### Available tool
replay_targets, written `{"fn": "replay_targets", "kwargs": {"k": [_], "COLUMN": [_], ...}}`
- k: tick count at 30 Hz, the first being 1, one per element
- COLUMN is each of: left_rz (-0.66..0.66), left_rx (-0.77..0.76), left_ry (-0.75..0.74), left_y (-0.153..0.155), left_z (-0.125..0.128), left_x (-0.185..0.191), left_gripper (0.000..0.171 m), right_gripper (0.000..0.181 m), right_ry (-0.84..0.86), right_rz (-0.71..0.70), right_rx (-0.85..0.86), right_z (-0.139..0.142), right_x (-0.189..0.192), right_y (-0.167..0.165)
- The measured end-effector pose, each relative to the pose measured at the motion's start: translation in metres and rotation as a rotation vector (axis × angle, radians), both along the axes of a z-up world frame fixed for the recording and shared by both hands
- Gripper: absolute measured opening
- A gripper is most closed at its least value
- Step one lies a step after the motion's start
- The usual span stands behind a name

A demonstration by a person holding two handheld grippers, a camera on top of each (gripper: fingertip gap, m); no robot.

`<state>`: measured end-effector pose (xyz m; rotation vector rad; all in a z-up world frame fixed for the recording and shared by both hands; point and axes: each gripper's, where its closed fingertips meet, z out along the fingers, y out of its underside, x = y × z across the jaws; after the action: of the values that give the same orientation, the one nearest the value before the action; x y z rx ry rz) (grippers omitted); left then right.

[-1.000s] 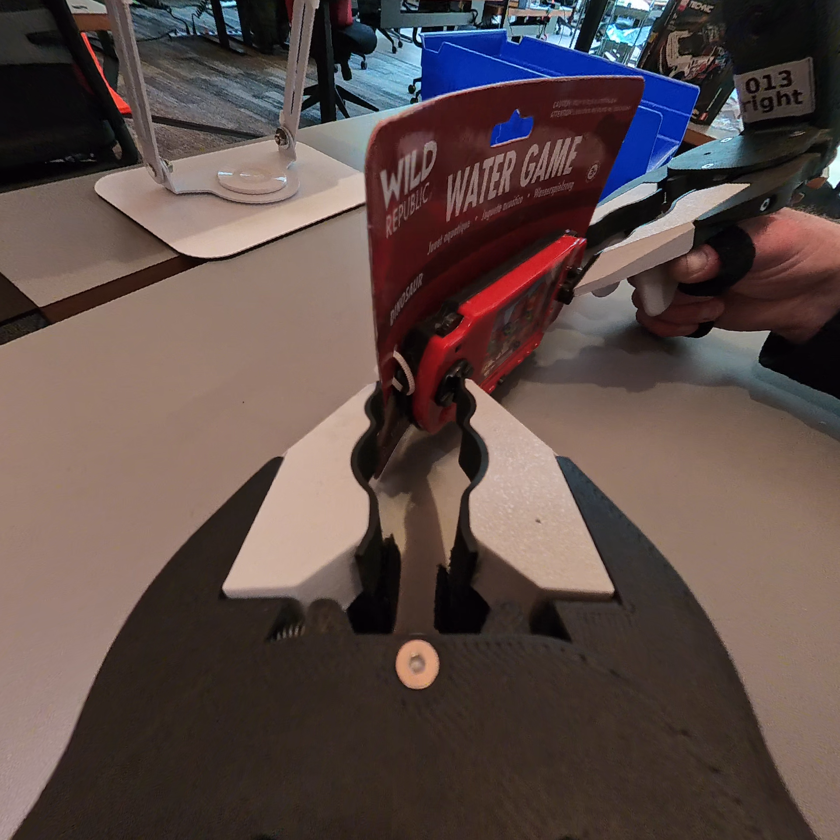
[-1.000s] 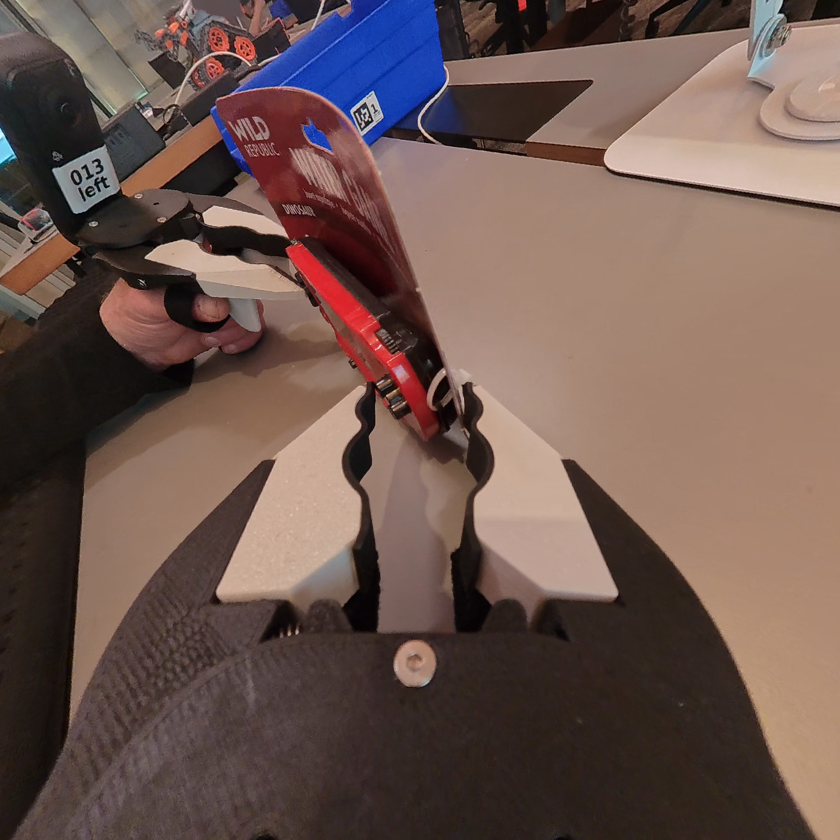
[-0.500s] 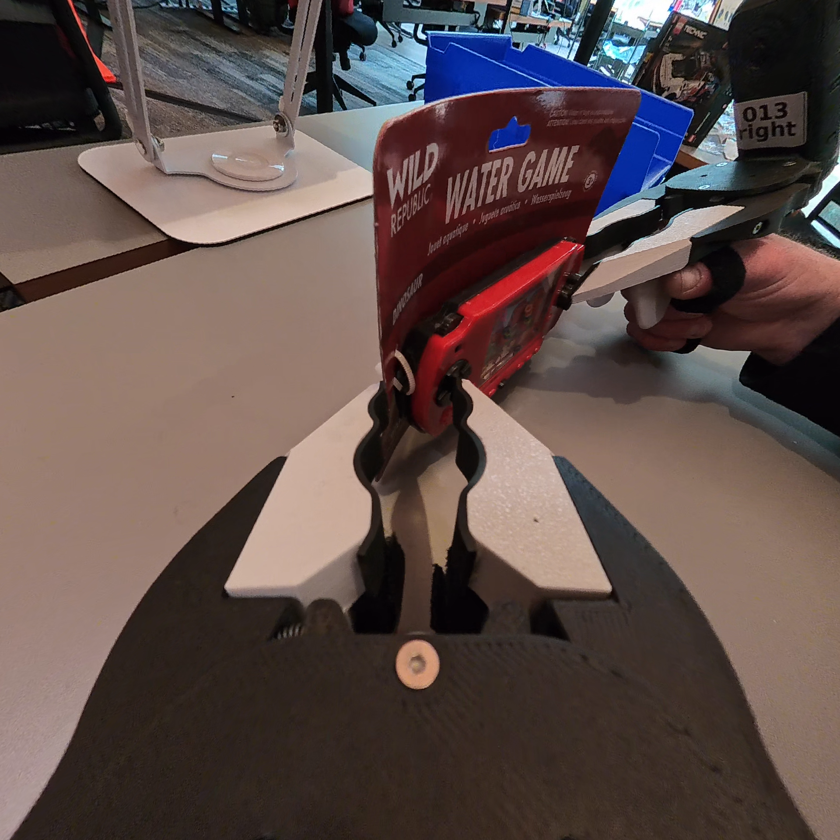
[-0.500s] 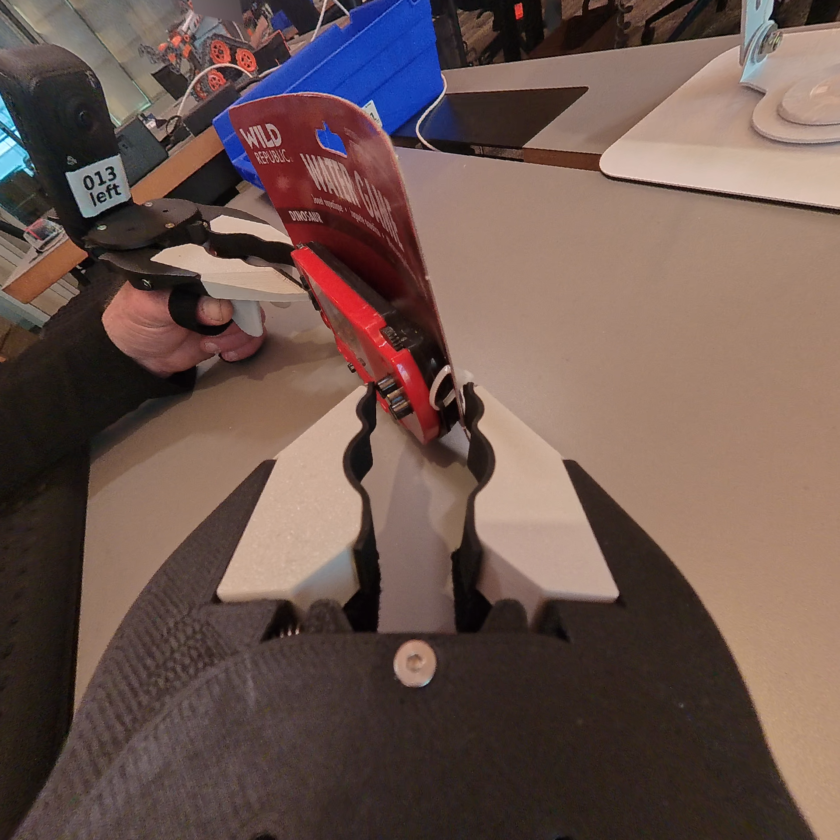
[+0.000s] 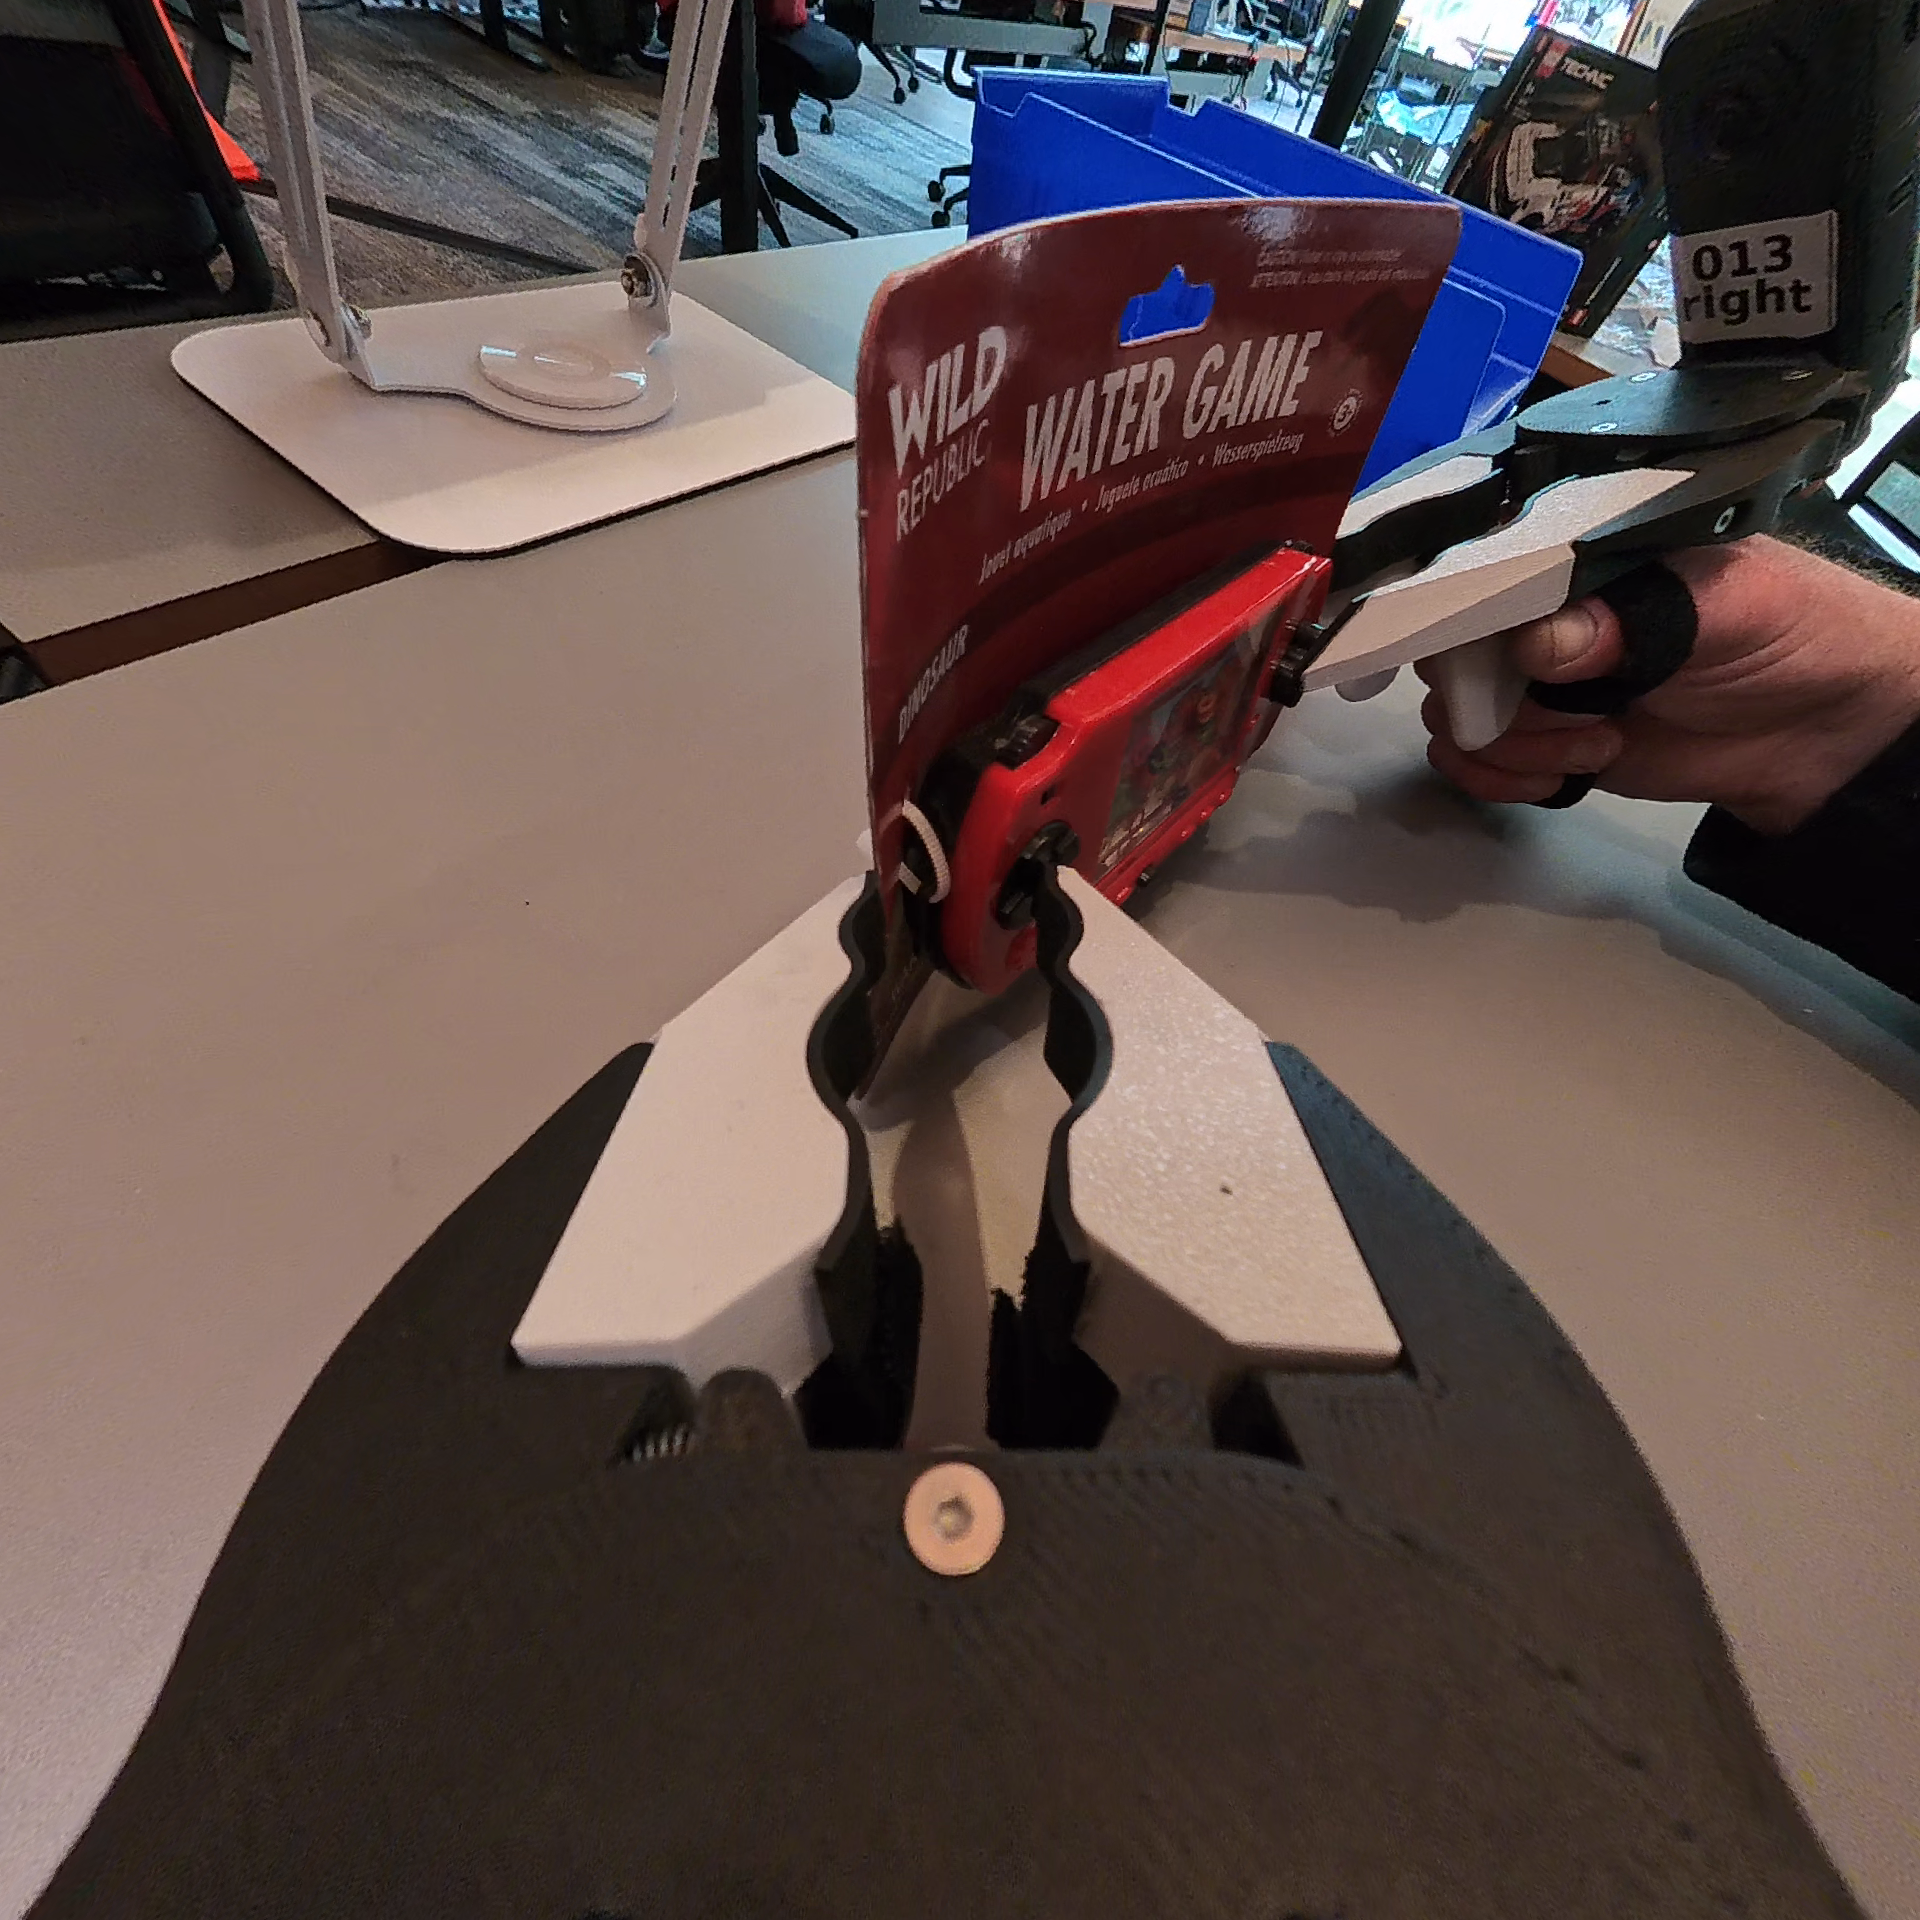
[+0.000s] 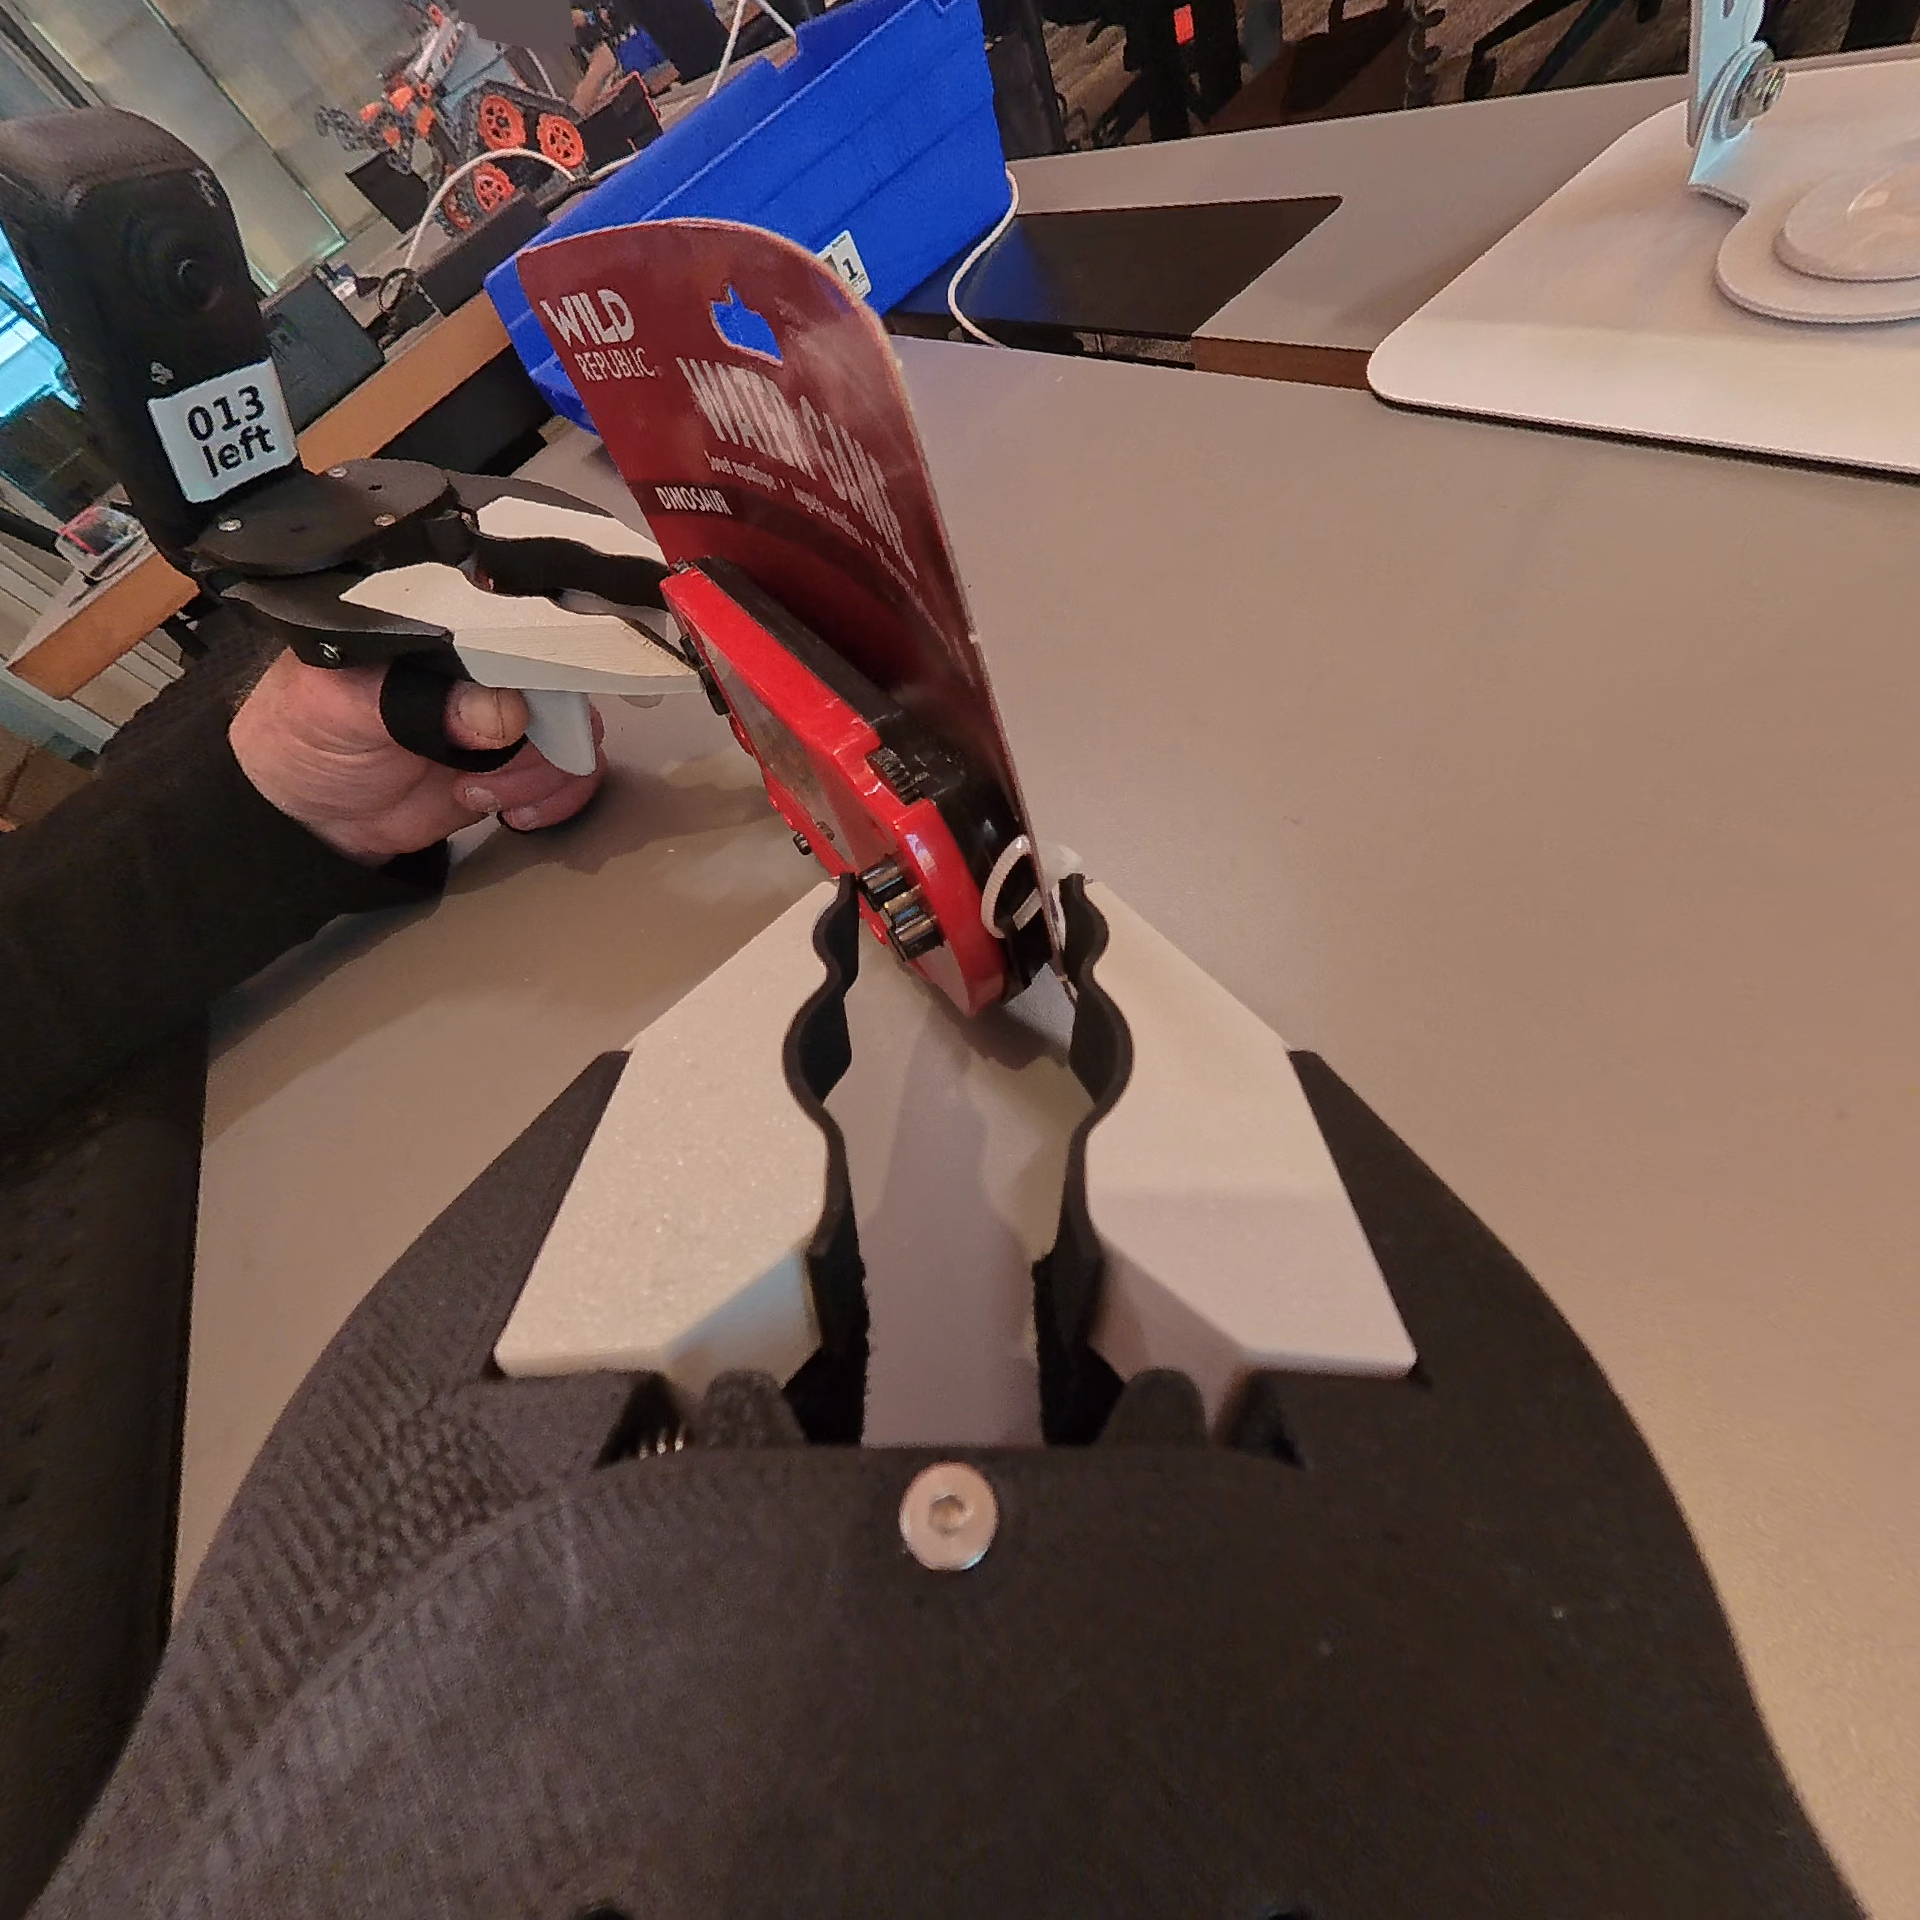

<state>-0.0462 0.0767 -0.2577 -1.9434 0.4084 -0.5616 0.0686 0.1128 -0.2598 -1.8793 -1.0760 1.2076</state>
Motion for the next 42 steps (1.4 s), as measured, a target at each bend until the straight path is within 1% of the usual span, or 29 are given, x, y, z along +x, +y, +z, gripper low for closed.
{"fn": "replay_targets", "kwargs": {"k": [4, 12, 15, 18, 22, 24, 28, 30, 34, 42], "left_rz": [0.016, 0.003, -0.029, -0.064, -0.129, -0.140, -0.116, -0.089, -0.072, -0.068], "left_rx": [0.004, -0.009, -0.019, -0.021, -0.017, -0.013, 0.009, 0.024, 0.037, 0.036], "left_ry": [-0.017, -0.023, -0.024, 0.025, 0.044, 0.061, 0.129, 0.155, 0.163, 0.158], "left_y": [0.002, 0.000, -0.005, -0.009, -0.016, -0.017, -0.014, -0.011, -0.009, -0.009], "left_z": [0.001, 0.000, -0.001, -0.003, -0.002, -0.003, -0.006, -0.007, -0.007, -0.007], "left_x": [-0.002, 0.000, 0.001, 0.002, 0.006, 0.006, 0.003, 0.000, -0.002, -0.001], "left_gripper": [0.036, 0.038, 0.044, 0.047, 0.055, 0.054, 0.046, 0.037, 0.033, 0.031], "right_gripper": [0.038, 0.037, 0.037, 0.037, 0.037, 0.037, 0.037, 0.037, 0.038, 0.038], "right_ry": [-0.002, 0.003, 0.004, 0.001, 0.000, 0.001, 0.000, 0.000, -0.004, 0.000], "right_rz": [0.002, -0.004, -0.001, 0.008, 0.012, 0.013, 0.013, 0.014, 0.016, 0.015], "right_rx": [-0.001, -0.007, -0.009, -0.009, -0.011, -0.012, -0.012, -0.011, -0.006, -0.013], "right_z": [-0.001, 0.000, -0.001, -0.001, -0.001, -0.002, -0.002, -0.002, -0.002, -0.001], "right_x": [0.000, 0.000, -0.001, -0.001, -0.001, -0.001, -0.001, -0.001, -0.001, 0.000], "right_y": [0.000, 0.001, 0.000, -0.001, -0.002, -0.002, -0.002, -0.002, -0.003, -0.002]}}
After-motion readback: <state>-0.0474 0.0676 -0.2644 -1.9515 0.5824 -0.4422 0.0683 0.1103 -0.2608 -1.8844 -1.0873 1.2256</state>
